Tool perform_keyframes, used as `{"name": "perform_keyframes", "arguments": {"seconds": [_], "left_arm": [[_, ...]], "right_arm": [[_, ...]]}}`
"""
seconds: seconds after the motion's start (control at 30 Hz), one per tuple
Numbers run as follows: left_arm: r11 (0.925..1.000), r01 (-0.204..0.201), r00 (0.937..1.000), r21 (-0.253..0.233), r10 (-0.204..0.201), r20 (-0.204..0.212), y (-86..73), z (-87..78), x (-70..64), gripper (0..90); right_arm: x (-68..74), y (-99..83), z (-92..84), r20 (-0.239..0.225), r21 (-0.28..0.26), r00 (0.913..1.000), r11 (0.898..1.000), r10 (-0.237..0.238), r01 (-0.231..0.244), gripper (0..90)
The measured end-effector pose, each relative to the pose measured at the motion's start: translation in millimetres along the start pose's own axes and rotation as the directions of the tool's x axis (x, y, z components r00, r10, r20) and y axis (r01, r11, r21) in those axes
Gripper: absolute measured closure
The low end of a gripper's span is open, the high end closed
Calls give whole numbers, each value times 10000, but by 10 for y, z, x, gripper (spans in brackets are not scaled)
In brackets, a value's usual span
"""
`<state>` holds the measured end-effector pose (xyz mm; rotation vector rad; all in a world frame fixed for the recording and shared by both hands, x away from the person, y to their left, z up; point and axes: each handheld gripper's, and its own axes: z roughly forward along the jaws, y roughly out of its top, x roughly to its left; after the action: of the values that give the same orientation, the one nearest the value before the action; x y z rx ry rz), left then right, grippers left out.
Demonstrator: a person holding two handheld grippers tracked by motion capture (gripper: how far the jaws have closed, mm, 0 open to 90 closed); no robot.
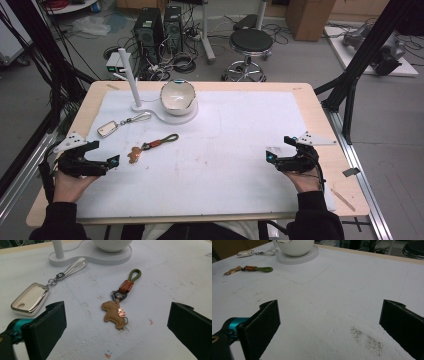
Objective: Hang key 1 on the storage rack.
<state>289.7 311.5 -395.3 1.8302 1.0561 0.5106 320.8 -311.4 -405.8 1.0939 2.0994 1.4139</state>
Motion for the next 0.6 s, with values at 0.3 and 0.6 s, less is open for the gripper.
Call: {"name": "perform_keyframes", "arguments": {"seconds": [0.3, 0.6], "left_arm": [[9999, 72, 9998, -121, -70, 165, 8, 9, 27, 27], [10000, 57, 9999, -63, -56, 88, 3, 4, 39, 27]], "right_arm": [[11, -44, 8, 137, 383, 9998, 9991, -165, 160, 22], [14, -54, 14, 161, 465, 9996, 9987, -225, 217, 22]]}}
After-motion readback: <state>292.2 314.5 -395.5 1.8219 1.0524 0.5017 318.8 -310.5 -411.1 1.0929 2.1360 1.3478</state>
